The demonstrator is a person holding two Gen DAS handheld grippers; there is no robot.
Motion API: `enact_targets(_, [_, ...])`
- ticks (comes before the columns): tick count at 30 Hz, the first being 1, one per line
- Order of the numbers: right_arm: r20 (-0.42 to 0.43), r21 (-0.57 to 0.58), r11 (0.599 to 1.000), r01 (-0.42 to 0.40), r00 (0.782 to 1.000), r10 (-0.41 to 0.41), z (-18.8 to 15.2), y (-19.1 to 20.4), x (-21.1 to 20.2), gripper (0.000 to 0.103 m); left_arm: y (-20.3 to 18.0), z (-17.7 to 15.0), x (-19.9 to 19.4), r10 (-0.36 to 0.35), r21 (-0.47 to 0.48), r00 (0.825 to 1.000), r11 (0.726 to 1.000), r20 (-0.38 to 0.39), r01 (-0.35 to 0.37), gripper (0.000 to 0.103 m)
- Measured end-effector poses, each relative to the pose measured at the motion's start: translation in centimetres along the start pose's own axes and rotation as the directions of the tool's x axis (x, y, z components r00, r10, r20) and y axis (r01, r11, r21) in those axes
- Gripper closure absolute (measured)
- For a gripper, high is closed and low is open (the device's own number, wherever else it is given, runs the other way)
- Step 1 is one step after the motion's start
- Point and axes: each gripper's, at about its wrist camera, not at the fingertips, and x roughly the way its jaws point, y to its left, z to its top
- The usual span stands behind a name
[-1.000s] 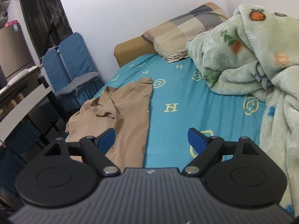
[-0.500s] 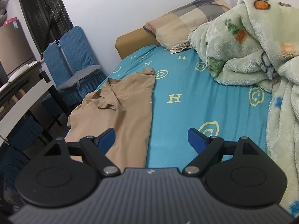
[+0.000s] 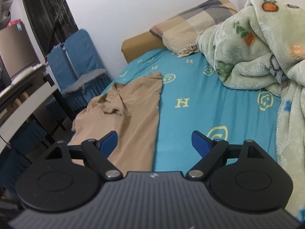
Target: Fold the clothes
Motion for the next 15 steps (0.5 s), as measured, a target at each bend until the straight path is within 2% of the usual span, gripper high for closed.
enact_targets(3, [0.014, 0.007, 1.000, 0.019, 1.000, -0.019, 0.0, -0.2, 0.0, 0.017, -1.1, 2.1, -1.1, 0.026, 0.035, 0.994, 0.999, 0.104, -0.029, 0.013])
enact_targets(5, [0.006, 0.009, 0.999, 0.037, 0.999, -0.037, -0.2, -0.4, 0.3, 0.017, -1.7, 3.4, -1.4, 0.011, 0.071, 0.991, 0.997, 0.132, -0.021, 0.004])
enact_targets(12, [-0.024, -0.050, 0.996, 0.069, 0.997, -0.071, -1.1, 0.6, 1.5, 0.017, -1.1, 5.0, -2.0, -0.083, 0.120, 0.977, 0.991, 0.195, 0.060, 0.004])
enact_targets(15, [-0.104, -0.141, 0.989, 0.038, 0.993, -0.053, -1.6, 2.5, 4.2, 0.017, 0.6, 5.1, -3.5, -0.104, 0.115, 0.966, 0.990, 0.237, 0.078, 0.004])
